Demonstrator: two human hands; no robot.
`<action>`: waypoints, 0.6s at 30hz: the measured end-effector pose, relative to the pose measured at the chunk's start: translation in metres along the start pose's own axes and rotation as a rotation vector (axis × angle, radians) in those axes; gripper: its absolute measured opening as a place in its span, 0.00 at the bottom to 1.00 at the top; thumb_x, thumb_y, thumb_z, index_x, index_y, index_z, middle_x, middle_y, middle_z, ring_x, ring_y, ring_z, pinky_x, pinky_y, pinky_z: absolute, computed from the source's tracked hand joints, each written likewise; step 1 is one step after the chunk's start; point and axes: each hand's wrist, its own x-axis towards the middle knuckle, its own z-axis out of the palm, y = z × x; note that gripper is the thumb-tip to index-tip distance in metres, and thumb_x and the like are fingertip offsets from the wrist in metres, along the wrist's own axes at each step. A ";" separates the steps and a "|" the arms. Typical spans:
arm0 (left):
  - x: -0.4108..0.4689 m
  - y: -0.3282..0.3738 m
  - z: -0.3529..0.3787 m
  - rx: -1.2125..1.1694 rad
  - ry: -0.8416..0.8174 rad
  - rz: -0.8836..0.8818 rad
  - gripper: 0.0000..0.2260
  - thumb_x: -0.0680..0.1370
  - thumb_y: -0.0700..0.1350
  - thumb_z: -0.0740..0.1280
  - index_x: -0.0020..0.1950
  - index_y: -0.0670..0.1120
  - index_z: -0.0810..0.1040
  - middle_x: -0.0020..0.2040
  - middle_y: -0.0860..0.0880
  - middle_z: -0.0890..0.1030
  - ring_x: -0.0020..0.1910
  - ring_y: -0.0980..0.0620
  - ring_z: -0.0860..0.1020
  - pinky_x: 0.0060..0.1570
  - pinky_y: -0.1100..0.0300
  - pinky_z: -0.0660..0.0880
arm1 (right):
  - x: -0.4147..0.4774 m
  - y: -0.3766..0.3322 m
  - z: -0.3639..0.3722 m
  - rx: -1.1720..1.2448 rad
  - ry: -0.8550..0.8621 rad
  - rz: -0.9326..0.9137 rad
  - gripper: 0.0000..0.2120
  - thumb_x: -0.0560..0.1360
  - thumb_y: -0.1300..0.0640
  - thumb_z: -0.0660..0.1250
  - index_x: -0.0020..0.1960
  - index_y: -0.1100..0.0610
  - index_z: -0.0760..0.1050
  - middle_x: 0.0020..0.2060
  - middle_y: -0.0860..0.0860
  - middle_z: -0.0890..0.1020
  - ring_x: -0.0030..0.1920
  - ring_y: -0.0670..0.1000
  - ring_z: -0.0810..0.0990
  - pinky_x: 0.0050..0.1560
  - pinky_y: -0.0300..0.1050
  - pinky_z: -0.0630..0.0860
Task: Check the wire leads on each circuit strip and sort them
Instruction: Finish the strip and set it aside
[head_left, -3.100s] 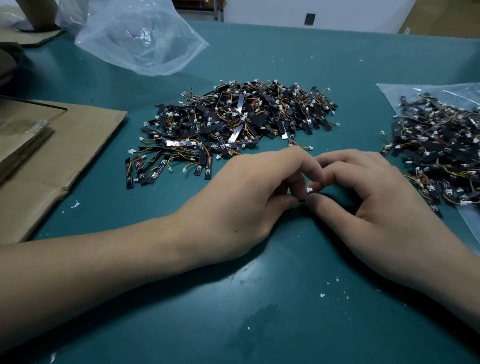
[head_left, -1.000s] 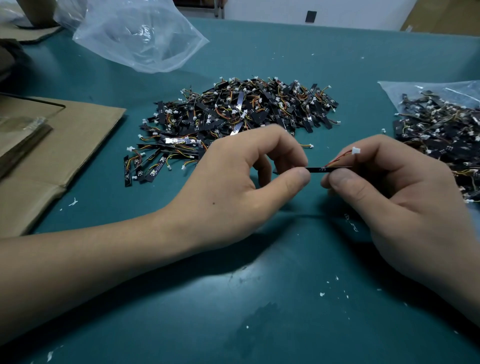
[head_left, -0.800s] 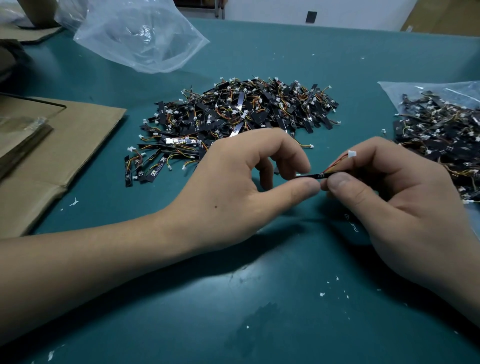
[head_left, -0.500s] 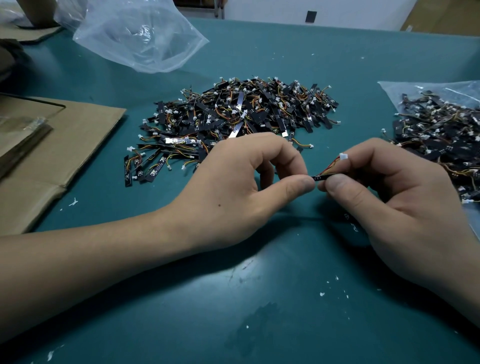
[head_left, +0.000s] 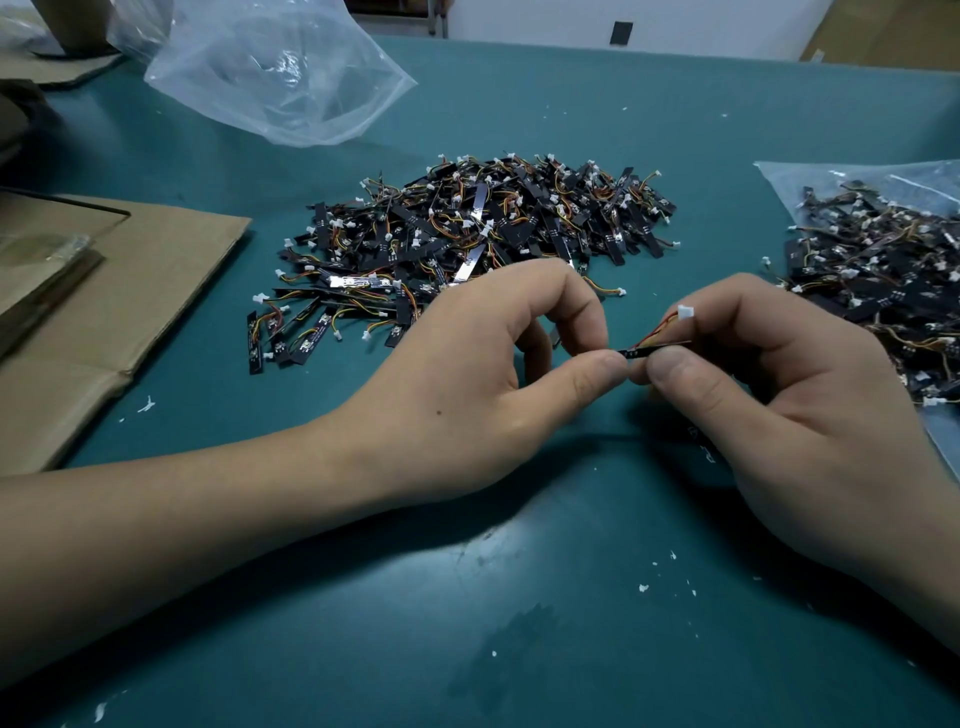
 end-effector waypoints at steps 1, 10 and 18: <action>0.000 0.000 0.000 0.002 0.007 -0.004 0.06 0.78 0.48 0.74 0.48 0.50 0.78 0.38 0.66 0.76 0.35 0.60 0.75 0.36 0.73 0.67 | 0.000 0.000 0.000 0.011 0.000 0.002 0.03 0.78 0.47 0.67 0.49 0.46 0.77 0.41 0.49 0.83 0.41 0.54 0.81 0.44 0.45 0.77; 0.001 0.000 -0.001 0.048 0.026 0.031 0.04 0.78 0.45 0.75 0.46 0.49 0.81 0.40 0.61 0.77 0.38 0.57 0.77 0.39 0.73 0.67 | -0.001 0.001 0.000 0.042 -0.019 0.009 0.04 0.77 0.47 0.67 0.50 0.45 0.77 0.42 0.50 0.84 0.42 0.56 0.82 0.46 0.54 0.79; 0.000 0.001 -0.001 0.032 0.024 0.015 0.05 0.78 0.47 0.75 0.45 0.49 0.81 0.37 0.63 0.77 0.37 0.57 0.77 0.38 0.72 0.68 | 0.000 0.001 0.000 0.047 -0.019 0.003 0.04 0.77 0.47 0.67 0.50 0.46 0.77 0.42 0.49 0.83 0.41 0.55 0.82 0.45 0.50 0.79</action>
